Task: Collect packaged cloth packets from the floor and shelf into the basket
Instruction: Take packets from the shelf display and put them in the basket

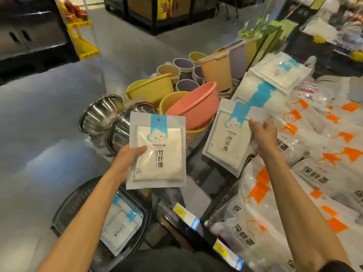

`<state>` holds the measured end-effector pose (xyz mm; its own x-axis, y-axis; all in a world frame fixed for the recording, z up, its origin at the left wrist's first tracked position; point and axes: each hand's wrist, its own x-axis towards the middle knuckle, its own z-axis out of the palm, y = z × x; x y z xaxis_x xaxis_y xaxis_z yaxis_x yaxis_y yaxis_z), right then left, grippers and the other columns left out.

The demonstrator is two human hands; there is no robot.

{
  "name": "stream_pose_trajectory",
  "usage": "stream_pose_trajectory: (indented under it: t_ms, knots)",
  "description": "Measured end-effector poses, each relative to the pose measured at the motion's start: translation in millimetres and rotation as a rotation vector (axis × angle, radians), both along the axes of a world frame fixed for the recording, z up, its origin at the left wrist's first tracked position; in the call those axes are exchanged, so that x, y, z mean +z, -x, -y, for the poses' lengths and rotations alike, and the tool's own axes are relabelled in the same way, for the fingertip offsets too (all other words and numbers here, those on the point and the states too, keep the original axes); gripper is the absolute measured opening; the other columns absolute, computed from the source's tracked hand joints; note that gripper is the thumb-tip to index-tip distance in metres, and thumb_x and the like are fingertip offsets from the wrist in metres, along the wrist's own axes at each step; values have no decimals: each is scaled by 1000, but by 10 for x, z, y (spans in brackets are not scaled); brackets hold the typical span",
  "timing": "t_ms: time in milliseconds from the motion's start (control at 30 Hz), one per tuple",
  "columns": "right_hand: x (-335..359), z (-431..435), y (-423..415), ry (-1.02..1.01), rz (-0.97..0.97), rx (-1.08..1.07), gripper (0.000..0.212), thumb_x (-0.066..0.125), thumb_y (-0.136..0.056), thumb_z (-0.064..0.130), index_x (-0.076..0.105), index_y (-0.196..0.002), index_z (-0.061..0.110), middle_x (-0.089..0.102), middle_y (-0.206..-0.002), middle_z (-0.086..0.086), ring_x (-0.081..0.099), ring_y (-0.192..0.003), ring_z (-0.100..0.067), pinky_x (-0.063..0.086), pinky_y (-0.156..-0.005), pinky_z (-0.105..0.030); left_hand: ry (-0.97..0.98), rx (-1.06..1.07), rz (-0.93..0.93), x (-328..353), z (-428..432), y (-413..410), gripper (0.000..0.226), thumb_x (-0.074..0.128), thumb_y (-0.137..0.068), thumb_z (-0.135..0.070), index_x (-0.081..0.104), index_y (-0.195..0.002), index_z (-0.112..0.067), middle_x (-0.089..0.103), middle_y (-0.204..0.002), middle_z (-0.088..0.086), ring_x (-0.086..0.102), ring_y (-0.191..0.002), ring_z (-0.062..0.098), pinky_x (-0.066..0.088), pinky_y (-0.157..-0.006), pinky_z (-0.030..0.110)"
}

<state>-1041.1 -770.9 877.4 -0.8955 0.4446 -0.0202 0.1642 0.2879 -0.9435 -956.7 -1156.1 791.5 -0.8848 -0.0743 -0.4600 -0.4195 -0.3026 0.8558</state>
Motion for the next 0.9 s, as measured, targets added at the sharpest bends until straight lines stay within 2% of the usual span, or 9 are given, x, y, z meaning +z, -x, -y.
stream_pose_trajectory:
  t_ms: [100,233,300,367,433,533,700,767,900]
  knots:
    - [-162,-36,144,-62,69,63,15,64,-95,17,60,-107,7,66,-97,-5,62,-80,-14,48,-65,-19,7,15,14,-92,-71,-25,31,63,-95,-7,63,-126,-9,74,-113,13,72,-104,32,58,-87,47]
    - [-387,-151,284,-113,157,93,28,68,-93,22,58,-107,1,66,-108,-23,65,-99,-35,55,-85,-48,40,27,38,-206,-164,-56,34,66,-93,-9,64,-127,-10,74,-116,13,71,-107,33,54,-95,52]
    - [-476,-235,349,-164,209,120,25,69,-91,22,58,-100,1,65,-108,-28,65,-95,-38,55,-86,-56,38,41,45,-243,-221,-54,34,66,-93,-8,64,-127,-10,74,-115,13,71,-107,32,56,-91,49]
    - [-503,-279,377,-203,217,169,14,69,-92,17,58,-94,10,68,-102,-20,65,-87,-30,57,-80,-52,31,61,47,-262,-280,-53,32,64,-94,-7,64,-126,-9,74,-114,13,72,-105,31,58,-87,45]
    - [-511,-337,408,-246,222,211,12,68,-91,11,60,-100,9,68,-100,-11,64,-79,-24,57,-68,-40,13,74,49,-290,-328,-65,32,64,-95,-7,64,-127,-7,74,-114,14,71,-106,32,56,-91,47]
    - [-516,-450,504,-379,288,263,11,71,-87,9,63,-91,2,69,-84,-15,65,-61,-27,47,-46,-28,-15,108,64,-365,-388,-82,33,64,-95,-7,63,-127,-6,73,-116,15,70,-108,34,53,-97,51]
    - [-454,-522,747,-527,496,434,24,80,-81,12,66,-93,-4,70,-70,-14,67,-50,-23,47,-41,-23,-55,154,85,-413,-517,-109,33,63,-95,-6,63,-128,-4,72,-117,17,70,-108,34,54,-95,50]
    - [-436,-513,839,-542,560,459,32,82,-80,13,67,-102,-4,73,-75,-16,70,-54,-27,53,-44,-28,-53,159,86,-401,-556,-115,29,63,-95,-6,65,-124,-8,74,-114,14,72,-104,31,56,-91,47]
    - [-446,-481,947,-665,639,494,42,83,-78,10,65,-111,-6,72,-77,-18,70,-64,-32,48,-48,-26,-49,156,89,-376,-568,-109,23,62,-96,-6,67,-117,-13,76,-108,9,74,-97,25,57,-84,42]
